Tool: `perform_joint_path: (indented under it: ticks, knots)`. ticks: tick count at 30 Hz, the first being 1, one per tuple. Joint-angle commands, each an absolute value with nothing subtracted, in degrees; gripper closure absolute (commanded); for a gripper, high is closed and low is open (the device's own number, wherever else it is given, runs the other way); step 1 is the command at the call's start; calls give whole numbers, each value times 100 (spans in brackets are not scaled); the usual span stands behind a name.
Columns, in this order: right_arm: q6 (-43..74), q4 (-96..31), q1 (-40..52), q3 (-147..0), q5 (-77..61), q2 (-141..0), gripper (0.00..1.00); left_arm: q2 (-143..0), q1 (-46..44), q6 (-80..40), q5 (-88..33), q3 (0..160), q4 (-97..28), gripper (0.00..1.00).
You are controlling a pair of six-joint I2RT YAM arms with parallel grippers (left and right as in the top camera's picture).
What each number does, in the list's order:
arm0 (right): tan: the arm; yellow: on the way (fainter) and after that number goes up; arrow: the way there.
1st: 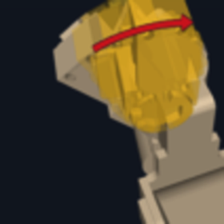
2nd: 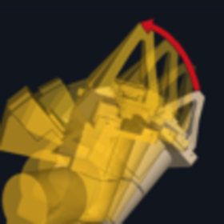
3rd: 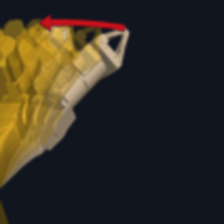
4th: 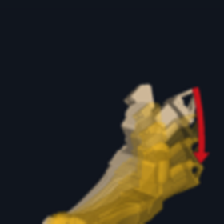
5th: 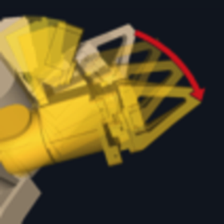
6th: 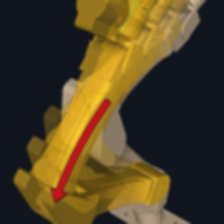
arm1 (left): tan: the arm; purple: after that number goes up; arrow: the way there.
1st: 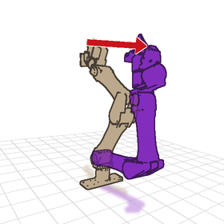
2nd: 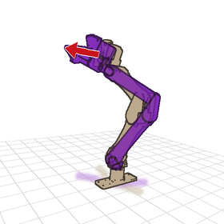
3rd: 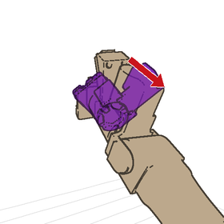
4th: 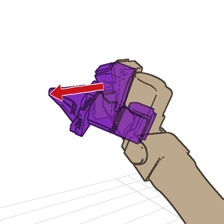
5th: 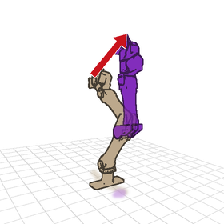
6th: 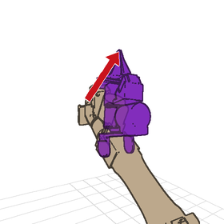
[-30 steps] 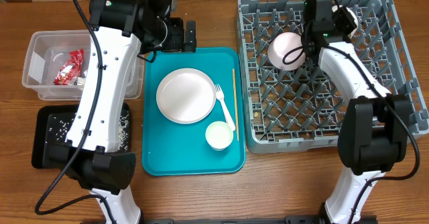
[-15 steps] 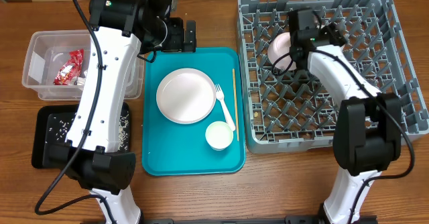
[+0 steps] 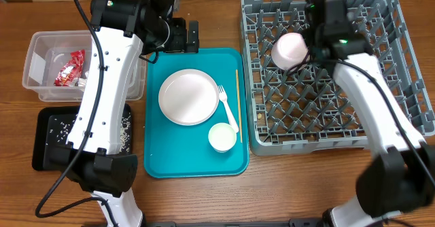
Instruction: Sort waste into correct bins and load items into the dishwasher
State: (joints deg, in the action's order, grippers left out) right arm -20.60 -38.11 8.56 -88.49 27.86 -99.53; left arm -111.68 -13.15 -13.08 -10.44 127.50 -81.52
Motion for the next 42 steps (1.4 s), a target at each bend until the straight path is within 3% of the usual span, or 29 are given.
perform_joint_path:
  ticks: [1, 2, 6, 7, 19, 42]
  knots:
    - [-1398, -3795, 617, -8851, 2268, -9636, 54, -11198, -1352, -1199, -989, 12825, -8162, 0]
    - [-1249, -3811, 530, -8851, 2228, -9631, 70, -11198, -1352, -1199, -989, 12822, -8162, 0]
    - [-1022, -3924, 51, -8847, 1081, -9736, 86, -11198, -1352, -1199, -989, 12825, -8162, 0]
    - [-1020, -3931, -78, -8847, 746, -9791, 96, -11198, -1352, -1199, -989, 12825, -8162, 0]
    - [-445, -3688, -1100, -8844, -1313, -10503, 96, -11198, -1352, -1199, -989, 12822, -8162, 0]
    - [-392, -3894, -1050, -8901, -1979, -10991, 96, -11198, -1352, -1199, -989, 12822, -8162, 0]
